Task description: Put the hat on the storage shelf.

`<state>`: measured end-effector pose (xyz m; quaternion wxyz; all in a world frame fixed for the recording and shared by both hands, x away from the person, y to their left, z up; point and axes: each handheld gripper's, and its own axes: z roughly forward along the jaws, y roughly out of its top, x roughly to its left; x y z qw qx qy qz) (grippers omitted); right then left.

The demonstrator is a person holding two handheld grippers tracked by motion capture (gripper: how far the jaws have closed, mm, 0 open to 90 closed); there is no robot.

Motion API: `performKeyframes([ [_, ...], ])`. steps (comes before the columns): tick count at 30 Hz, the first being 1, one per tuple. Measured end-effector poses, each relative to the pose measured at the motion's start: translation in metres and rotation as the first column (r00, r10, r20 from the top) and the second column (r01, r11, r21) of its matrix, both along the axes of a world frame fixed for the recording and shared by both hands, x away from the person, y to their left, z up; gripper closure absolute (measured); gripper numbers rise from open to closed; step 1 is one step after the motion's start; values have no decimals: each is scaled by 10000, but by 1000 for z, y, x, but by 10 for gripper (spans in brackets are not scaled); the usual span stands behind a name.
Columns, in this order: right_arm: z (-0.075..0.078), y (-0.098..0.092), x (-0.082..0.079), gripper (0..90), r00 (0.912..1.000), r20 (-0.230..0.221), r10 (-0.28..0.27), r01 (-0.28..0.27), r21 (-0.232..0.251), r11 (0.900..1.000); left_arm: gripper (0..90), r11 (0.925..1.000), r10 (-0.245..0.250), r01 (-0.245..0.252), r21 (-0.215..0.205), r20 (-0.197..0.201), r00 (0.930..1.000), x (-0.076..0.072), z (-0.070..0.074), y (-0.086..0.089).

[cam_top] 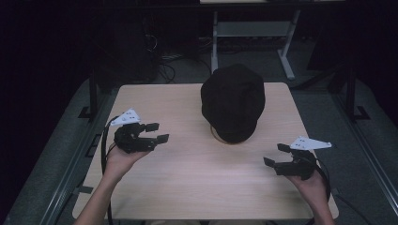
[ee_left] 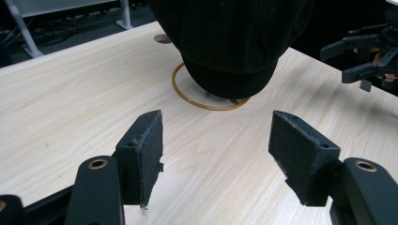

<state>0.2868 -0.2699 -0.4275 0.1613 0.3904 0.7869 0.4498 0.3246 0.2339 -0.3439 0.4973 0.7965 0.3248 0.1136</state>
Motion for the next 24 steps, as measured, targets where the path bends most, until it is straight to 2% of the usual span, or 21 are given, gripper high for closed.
performKeyframes([
  [3, -1, 0, -1, 180, 10000, -63, -31, 31, 18, 10000, 351, 9998, 119, -119, -156, 0, 9999, -4, -6, 4],
  [12, -4, 2, -2, 181, 9998, -153, 85, -87, -143, 9999, 348, 9993, 326, -327, -170, -43, 9995, -15, -23, 10],
  [16, -5, 2, -3, 181, 9997, -197, 147, -150, -169, 9997, 344, 9990, 437, -438, -18, -59, 9990, -18, -32, 12],
  [18, -6, 3, -3, 181, 9997, -183, 179, -184, -261, 9995, 343, 9987, 499, -500, -65, -139, 9987, -21, -39, 13],
  [21, -7, 4, -3, 182, 9996, -195, 200, -207, -397, 9990, 338, 9986, 530, -528, 79, -292, 9982, -21, -47, 13],
  [24, -9, 1, -4, 184, 9997, -201, 155, -162, -347, 9993, 330, 9979, 642, -638, 144, -300, 9975, -23, -52, 16],
])
